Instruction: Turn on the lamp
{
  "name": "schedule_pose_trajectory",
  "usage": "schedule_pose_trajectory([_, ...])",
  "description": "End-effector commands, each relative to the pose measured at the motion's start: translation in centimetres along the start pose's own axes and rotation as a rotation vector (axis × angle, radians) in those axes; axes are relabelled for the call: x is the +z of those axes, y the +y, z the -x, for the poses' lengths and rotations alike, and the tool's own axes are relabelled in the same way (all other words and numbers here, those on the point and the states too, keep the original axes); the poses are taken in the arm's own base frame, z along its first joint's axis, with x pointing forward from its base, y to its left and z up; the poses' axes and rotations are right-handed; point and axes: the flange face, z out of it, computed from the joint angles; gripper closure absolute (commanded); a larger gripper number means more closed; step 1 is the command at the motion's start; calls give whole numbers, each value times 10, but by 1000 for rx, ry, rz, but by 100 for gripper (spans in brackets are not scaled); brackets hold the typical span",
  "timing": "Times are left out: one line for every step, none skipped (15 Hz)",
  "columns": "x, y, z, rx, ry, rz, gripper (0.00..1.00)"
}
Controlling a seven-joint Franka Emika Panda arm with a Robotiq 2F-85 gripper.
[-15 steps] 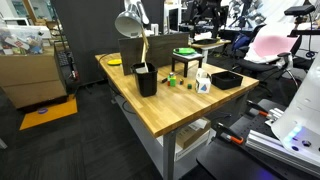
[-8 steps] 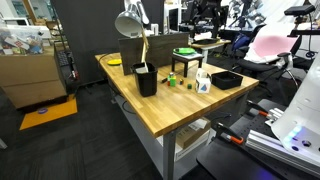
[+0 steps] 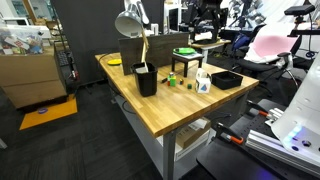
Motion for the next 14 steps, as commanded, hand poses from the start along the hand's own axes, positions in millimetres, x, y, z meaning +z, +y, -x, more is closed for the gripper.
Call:
schedule_pose_trajectory([13, 12, -35, 94, -41, 6, 0])
schedule_pose_trajectory([16, 16, -45, 119, -48, 5, 0])
schedule_pose_trajectory([19, 21, -56, 148, -50, 4, 0])
schedule_pose_trajectory([20, 24, -66, 174, -51, 0, 0])
schedule_pose_trajectory([20, 25, -75, 195, -50, -6, 0])
schedule_pose_trajectory([22, 28, -60, 157, -45, -13, 0])
schedule_pose_trajectory([24, 29, -66, 164, -52, -15, 0])
schedule_pose_trajectory([26, 28, -65, 163, -56, -13, 0])
schedule_pose_trajectory([25, 27, -64, 160, -56, -12, 0])
schedule_pose_trajectory([24, 27, -63, 157, -52, -13, 0])
schedule_pose_trajectory([23, 27, -62, 156, -49, -14, 0])
schedule_pose_trajectory([22, 27, -62, 156, -48, -15, 0])
schedule_pose_trajectory([22, 27, -62, 156, -48, -15, 0])
schedule_pose_trajectory([22, 27, -62, 156, -48, -15, 0])
